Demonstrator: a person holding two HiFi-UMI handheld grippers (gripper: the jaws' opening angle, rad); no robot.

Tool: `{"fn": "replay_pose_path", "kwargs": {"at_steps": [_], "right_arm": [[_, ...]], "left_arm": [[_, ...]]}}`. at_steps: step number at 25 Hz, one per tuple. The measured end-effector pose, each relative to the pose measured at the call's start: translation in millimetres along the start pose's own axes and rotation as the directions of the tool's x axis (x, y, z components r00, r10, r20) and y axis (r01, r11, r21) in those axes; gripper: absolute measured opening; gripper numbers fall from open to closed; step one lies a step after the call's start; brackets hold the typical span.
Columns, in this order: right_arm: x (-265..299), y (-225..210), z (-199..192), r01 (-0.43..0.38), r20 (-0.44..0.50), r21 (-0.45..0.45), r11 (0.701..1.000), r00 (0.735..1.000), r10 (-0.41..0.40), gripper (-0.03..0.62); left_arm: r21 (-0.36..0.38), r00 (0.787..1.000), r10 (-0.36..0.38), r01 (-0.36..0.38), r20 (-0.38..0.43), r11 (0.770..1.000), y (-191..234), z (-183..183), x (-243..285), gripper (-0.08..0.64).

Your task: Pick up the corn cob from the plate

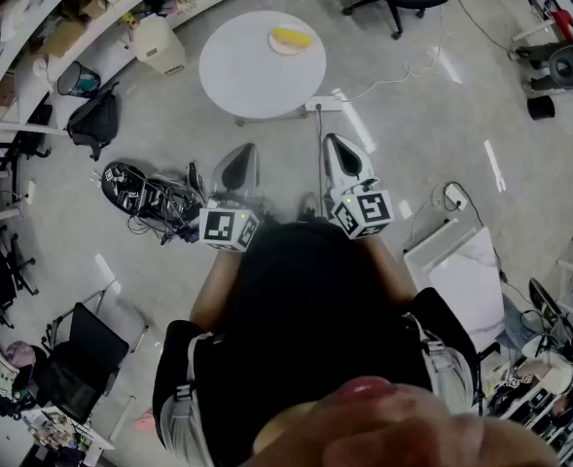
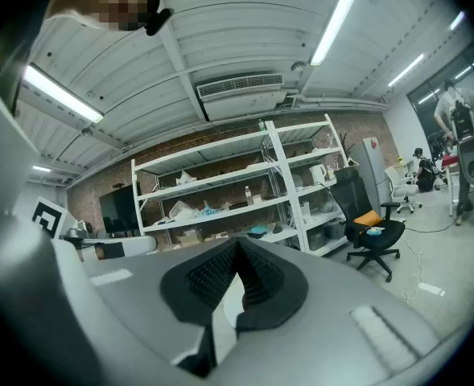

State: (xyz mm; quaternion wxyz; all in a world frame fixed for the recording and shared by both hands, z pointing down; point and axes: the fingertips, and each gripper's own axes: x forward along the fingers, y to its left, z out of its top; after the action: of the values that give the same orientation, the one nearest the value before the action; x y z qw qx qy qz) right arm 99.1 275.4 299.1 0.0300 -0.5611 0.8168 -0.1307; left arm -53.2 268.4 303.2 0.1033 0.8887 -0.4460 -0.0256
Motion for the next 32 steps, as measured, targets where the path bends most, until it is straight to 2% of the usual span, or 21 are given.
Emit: {"fn": "replay_pose_path", "kwargs": {"at_steps": [17, 32], "right_arm": [[1.5, 8.4, -4.8, -0.012, -0.011, -0.006, 1.000, 1.000, 0.012, 0.005], [17.1, 29.4, 1.3, 0.019, 0.010, 0.003, 1.000, 1.000, -0.019, 0.006]], "left_arm": [[-0.010, 1.000, -0.014, 0.014, -0.001, 1.000, -2.6, 1.8, -4.7, 0.002], [-0.026, 1.000, -0.021, 0.022, 0.010, 0.999, 29.3, 10.3, -20.6, 0.002]]}}
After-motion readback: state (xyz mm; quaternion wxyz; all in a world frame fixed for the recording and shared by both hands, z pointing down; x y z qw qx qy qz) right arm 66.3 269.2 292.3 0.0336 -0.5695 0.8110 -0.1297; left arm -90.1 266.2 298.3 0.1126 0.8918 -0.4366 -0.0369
